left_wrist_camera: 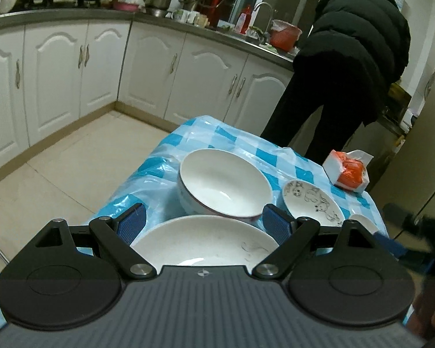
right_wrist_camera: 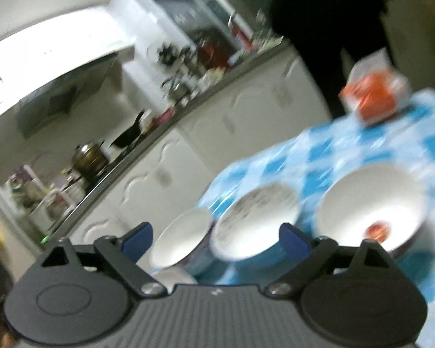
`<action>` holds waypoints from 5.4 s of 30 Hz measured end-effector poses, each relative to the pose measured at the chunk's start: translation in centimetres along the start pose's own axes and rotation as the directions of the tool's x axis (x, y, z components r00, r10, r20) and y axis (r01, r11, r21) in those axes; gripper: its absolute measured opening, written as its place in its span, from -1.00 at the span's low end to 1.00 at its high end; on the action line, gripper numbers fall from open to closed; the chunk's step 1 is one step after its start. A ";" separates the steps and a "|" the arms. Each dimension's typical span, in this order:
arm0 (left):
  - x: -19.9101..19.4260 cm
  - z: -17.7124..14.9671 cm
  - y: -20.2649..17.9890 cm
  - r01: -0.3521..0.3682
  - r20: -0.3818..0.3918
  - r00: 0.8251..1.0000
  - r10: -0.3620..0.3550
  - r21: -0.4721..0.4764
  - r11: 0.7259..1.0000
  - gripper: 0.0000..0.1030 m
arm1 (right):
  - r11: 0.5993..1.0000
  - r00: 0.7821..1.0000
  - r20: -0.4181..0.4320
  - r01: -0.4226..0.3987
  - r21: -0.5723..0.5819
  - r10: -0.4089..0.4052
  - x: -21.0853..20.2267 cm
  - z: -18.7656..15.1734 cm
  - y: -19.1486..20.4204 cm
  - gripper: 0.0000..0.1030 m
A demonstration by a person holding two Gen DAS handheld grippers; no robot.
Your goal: Organize plates and bowls
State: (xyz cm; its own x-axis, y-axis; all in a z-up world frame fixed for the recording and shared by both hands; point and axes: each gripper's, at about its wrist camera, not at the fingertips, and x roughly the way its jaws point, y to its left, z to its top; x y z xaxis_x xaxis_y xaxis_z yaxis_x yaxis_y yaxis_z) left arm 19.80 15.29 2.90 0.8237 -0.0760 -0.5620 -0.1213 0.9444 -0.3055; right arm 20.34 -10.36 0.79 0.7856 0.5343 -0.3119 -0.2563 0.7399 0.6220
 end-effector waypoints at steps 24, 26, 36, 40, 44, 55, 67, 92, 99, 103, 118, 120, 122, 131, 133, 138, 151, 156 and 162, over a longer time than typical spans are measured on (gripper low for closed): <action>9.2 3.4 3.7 0.099 -0.175 0.978 -0.113 -0.086 0.991 0.39 | 0.964 0.960 -0.277 0.025 0.265 0.052 11.5 -1.1 1.0 -0.04; 10.1 3.4 3.6 0.106 -0.196 0.973 -0.120 -0.080 0.991 0.26 | 0.959 0.955 -0.295 0.055 0.277 0.031 11.9 -1.1 0.9 -0.04; 13.6 3.9 3.7 0.150 -0.310 0.937 -0.164 -0.070 0.986 -0.26 | 0.920 0.943 -0.333 0.146 0.363 -0.019 13.6 -1.5 -0.4 0.20; 13.9 4.0 3.6 0.184 -0.332 0.922 -0.198 -0.072 0.980 -0.47 | 0.921 0.943 -0.332 0.140 0.365 -0.012 14.0 -1.5 -0.1 0.23; 13.6 3.8 3.5 0.186 -0.331 0.924 -0.192 -0.051 0.981 -0.49 | 0.923 0.949 -0.317 0.122 0.366 0.001 14.1 -1.0 -0.1 0.20; 13.1 4.0 3.1 0.176 -0.269 0.947 -0.177 -0.027 0.984 -0.55 | 0.963 0.950 -0.311 0.111 0.244 -0.031 14.5 -0.9 1.4 0.15; 10.2 4.5 2.8 0.167 -0.178 0.970 -0.166 -0.011 0.986 -0.54 | 0.982 0.965 -0.260 0.038 0.184 0.011 13.6 -0.8 2.9 0.09; 2.5 2.0 -3.8 0.311 -0.133 0.944 -0.302 0.057 0.949 -0.49 | 0.992 0.998 -0.062 0.010 0.127 -0.002 1.1 -0.3 2.6 0.06; 1.6 -0.2 -7.2 0.384 -0.186 0.912 -0.364 0.081 0.920 -0.49 | 0.986 0.998 -0.035 0.055 0.156 -0.050 -4.1 -1.3 0.2 0.06; 1.6 -1.3 -8.7 0.417 -0.224 0.893 -0.389 0.094 0.904 -0.49 | 0.980 0.997 -0.016 0.079 0.181 -0.078 -7.1 -1.8 -1.0 0.06; 1.3 -7.7 -14.7 0.524 -0.381 0.802 -0.460 0.080 0.848 -0.50 | 0.945 0.978 0.053 0.178 0.275 -0.199 -17.6 -4.5 -5.8 0.06; 1.3 -8.4 -14.9 0.531 -0.401 0.792 -0.461 0.077 0.844 -0.50 | 0.937 0.976 0.054 0.188 0.293 -0.213 -18.6 -5.1 -6.6 0.06; 1.5 -9.2 -15.3 0.534 -0.423 0.782 -0.458 0.075 0.842 -0.50 | 0.929 0.972 0.053 0.201 0.309 -0.228 -19.4 -5.6 -7.2 0.06; 2.5 -11.7 -17.0 0.516 -0.486 0.772 -0.410 0.101 0.851 -0.51 | 0.902 0.965 0.030 0.233 0.363 -0.261 -21.2 -7.8 -9.5 0.06; 2.6 -12.1 -17.1 0.508 -0.494 0.773 -0.398 0.106 0.855 -0.51 | 0.899 0.965 0.024 0.234 0.370 -0.261 -21.2 -8.1 -9.8 0.06; 2.4 -12.3 -17.1 0.494 -0.505 0.777 -0.377 0.117 0.861 -0.50 | 0.891 0.966 0.008 0.236 0.388 -0.259 -21.1 -8.6 -10.6 0.06; 2.7 -12.7 -17.8 0.493 -0.503 0.778 -0.376 0.120 0.862 -0.45 | 0.892 0.966 0.010 0.235 0.386 -0.259 -20.9 -9.1 -10.8 0.07; 2.9 -12.7 -17.5 0.505 -0.502 0.772 -0.389 0.114 0.855 -0.39 | 0.890 0.970 0.018 0.214 0.403 -0.241 -21.0 -9.2 -11.3 0.10; 2.7 -12.3 -16.7 0.505 -0.468 0.791 -0.394 0.135 0.853 -0.09 | 0.888 0.966 0.066 0.203 0.413 -0.251 -22.2 -9.3 -11.3 0.43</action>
State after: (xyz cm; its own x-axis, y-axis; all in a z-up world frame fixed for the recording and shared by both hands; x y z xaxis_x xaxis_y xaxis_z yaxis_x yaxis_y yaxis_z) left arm 17.23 -4.60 -2.96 0.4397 -0.5822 -0.6839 0.3872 0.8099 -0.4406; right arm 0.59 -26.77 -6.00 0.8605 0.3029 -0.4097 0.1643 0.5962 0.7858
